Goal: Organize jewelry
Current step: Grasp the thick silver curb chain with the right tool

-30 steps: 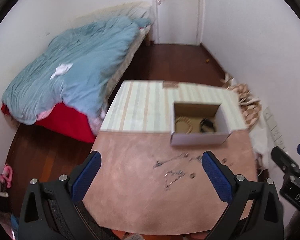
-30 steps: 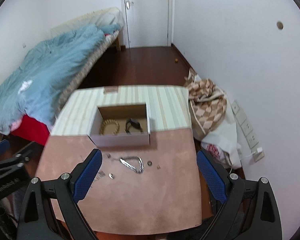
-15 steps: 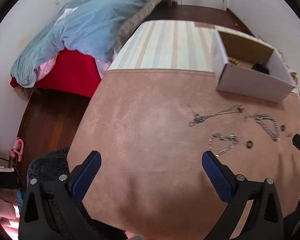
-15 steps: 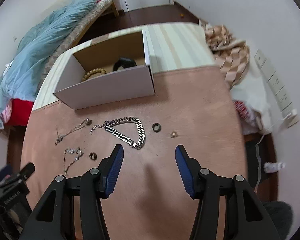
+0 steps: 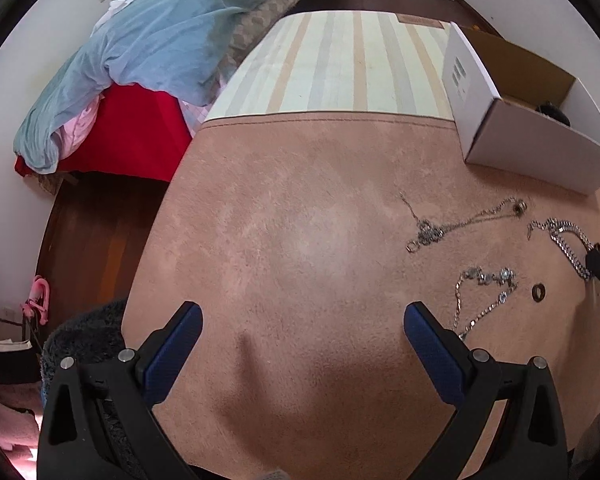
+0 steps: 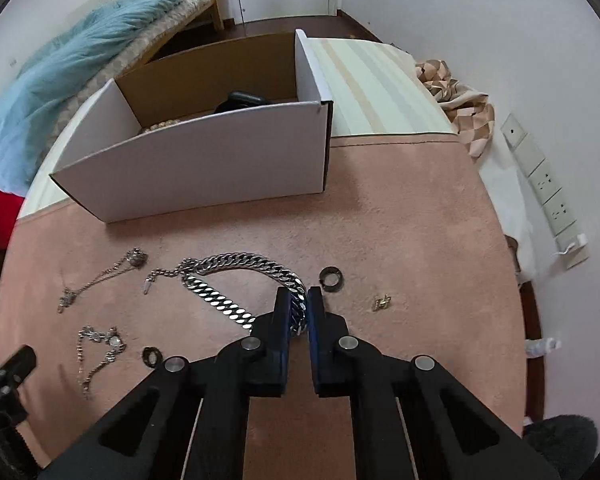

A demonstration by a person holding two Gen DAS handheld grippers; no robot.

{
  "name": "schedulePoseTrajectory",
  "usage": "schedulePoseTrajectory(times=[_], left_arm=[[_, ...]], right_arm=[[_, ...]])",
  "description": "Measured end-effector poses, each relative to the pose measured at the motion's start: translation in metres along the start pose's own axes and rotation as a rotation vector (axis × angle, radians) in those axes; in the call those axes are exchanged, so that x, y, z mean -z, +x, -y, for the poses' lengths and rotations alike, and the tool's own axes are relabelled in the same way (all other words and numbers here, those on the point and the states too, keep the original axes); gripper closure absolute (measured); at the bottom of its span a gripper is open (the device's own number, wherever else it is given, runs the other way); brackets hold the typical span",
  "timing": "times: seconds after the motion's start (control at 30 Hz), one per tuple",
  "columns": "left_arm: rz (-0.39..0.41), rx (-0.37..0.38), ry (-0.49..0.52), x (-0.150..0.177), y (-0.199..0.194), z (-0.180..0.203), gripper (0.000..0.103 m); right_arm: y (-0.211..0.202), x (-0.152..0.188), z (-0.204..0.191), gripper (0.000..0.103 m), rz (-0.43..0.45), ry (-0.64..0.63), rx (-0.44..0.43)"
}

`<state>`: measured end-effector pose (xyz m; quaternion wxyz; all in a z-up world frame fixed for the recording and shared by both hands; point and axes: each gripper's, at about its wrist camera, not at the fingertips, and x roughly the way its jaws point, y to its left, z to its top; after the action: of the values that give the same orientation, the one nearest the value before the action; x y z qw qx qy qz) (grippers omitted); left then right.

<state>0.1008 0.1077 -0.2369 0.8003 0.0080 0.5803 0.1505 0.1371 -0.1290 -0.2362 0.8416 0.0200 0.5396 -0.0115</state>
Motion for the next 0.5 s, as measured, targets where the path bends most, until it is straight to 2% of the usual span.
schedulePoseTrajectory(times=[0.13,0.27,0.5], left_arm=[[0.017,0.027,0.038,0.001,-0.007,0.010,0.000],[0.024,0.100,0.079,0.002,-0.012,0.028,0.001],[0.032,0.192,0.165,-0.001,-0.015,0.073,0.001]], right_arm=[[-0.010,0.009,0.014,0.095,-0.021,0.028,-0.056],[-0.030,0.027,0.035,0.095,-0.016,0.061,-0.080],[-0.040,0.045,0.065,0.095,-0.016,0.125,-0.063]])
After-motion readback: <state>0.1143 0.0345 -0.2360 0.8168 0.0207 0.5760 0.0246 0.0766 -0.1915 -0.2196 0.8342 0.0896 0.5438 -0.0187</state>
